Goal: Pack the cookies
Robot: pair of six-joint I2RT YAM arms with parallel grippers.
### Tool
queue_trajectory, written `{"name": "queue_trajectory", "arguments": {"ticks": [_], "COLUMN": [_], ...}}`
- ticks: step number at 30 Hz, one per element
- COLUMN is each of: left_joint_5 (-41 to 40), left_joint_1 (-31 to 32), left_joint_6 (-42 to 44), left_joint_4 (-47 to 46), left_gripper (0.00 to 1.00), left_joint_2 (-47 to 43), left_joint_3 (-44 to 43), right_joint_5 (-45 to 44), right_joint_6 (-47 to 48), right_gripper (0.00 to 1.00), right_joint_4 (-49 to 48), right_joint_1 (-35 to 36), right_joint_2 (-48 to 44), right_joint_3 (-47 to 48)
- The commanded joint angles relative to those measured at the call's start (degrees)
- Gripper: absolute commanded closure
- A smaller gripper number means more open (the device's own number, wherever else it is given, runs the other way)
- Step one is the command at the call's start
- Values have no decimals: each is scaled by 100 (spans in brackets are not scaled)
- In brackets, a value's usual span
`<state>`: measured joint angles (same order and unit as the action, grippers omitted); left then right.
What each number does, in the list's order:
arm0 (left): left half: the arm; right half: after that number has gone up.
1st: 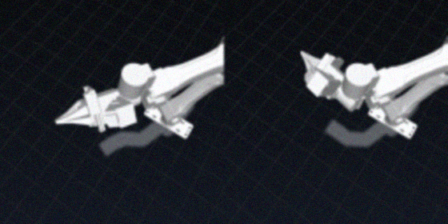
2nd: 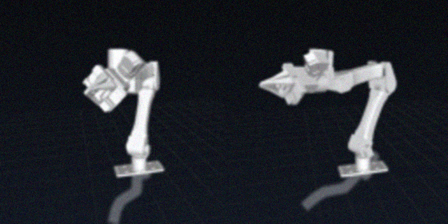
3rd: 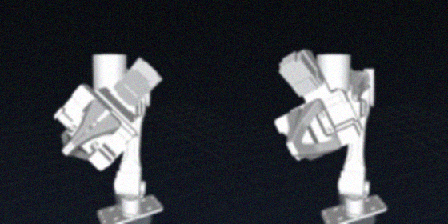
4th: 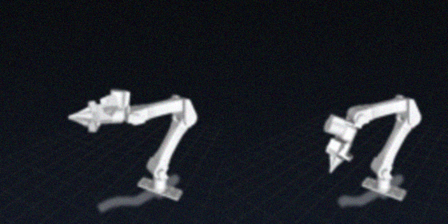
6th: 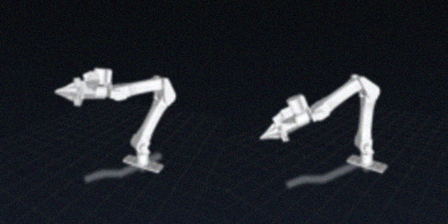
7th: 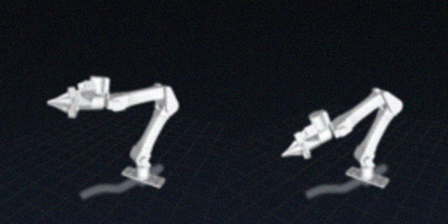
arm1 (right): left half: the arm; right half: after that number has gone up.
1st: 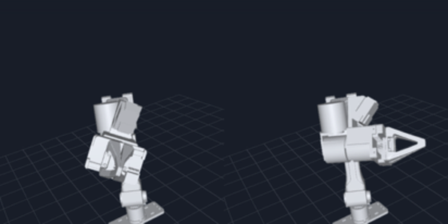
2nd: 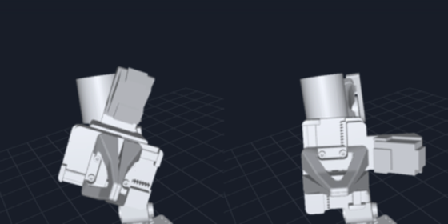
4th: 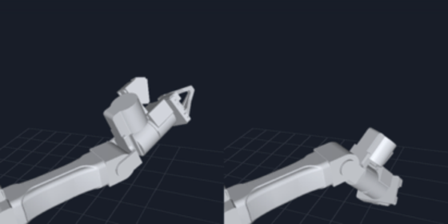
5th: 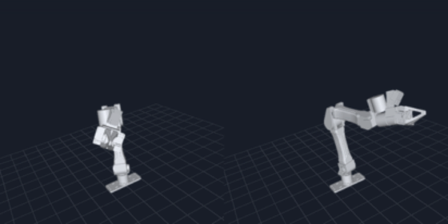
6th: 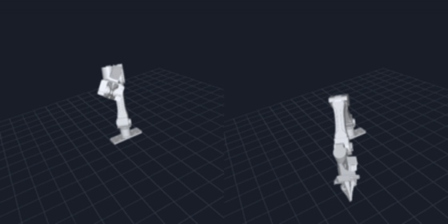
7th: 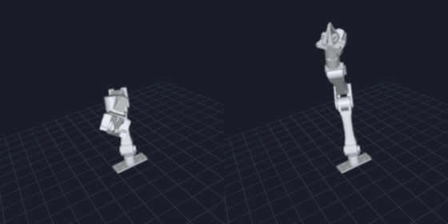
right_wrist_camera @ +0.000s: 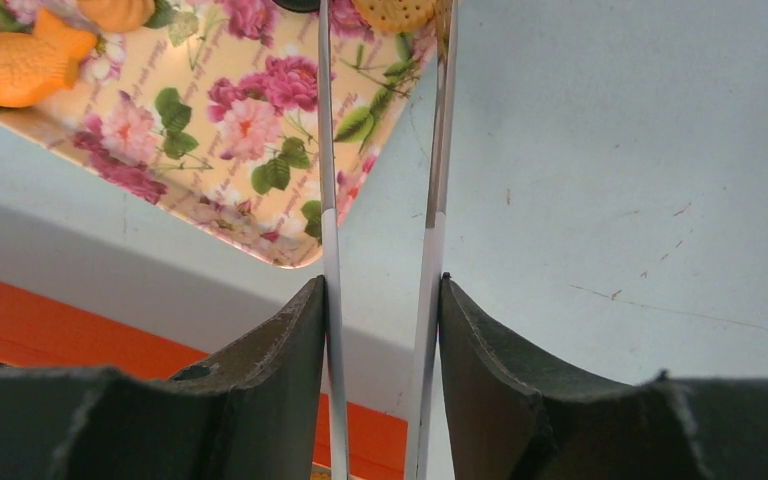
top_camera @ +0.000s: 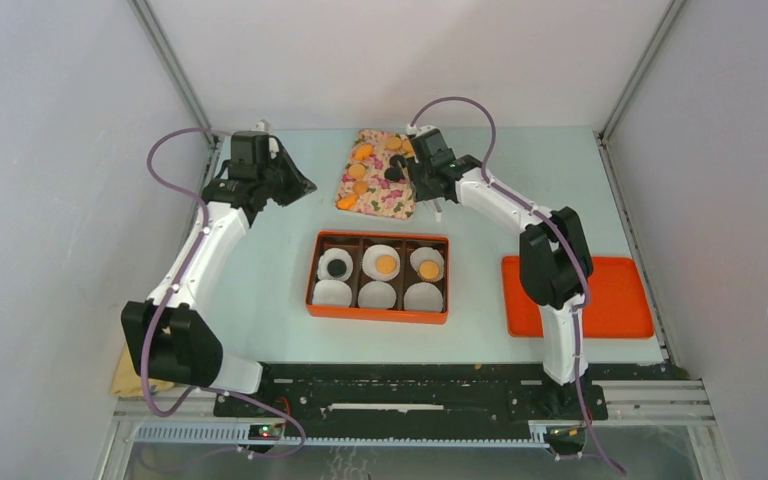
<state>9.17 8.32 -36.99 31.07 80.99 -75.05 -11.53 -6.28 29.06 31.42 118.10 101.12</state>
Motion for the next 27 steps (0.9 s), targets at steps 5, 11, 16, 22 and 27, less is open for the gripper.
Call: {"name": "queue_trajectory", "arguments": {"ticks": [5, 11, 16, 22, 27], "left_joint_5": [-44, -51, -26, -15, 24], "left_joint_1": [26, 30, 30, 25, 30], "left_joint_6": [138, 148, 140, 148, 148], "left_joint_4": [37, 63, 57, 63, 40], "left_gripper": [100, 100, 100, 100, 100], "left_joint_2": [35, 18, -5, -47, -33], "left_joint_3": [-273, -264, -265, -246, -237], "right_joint_5": [-133, -187, -216, -336, -179], "right_joint_6": [44, 49, 91, 108, 159], "right_gripper": [51, 52, 52, 52, 52], "right_joint_4": [-168, 113, 235, 323, 436], "right_joint_1": [-56, -66, -125, -110, -126], "right_joint_2": [-78, -4, 2, 18, 254], "right_joint_3": [89, 287, 298, 260, 605]}}
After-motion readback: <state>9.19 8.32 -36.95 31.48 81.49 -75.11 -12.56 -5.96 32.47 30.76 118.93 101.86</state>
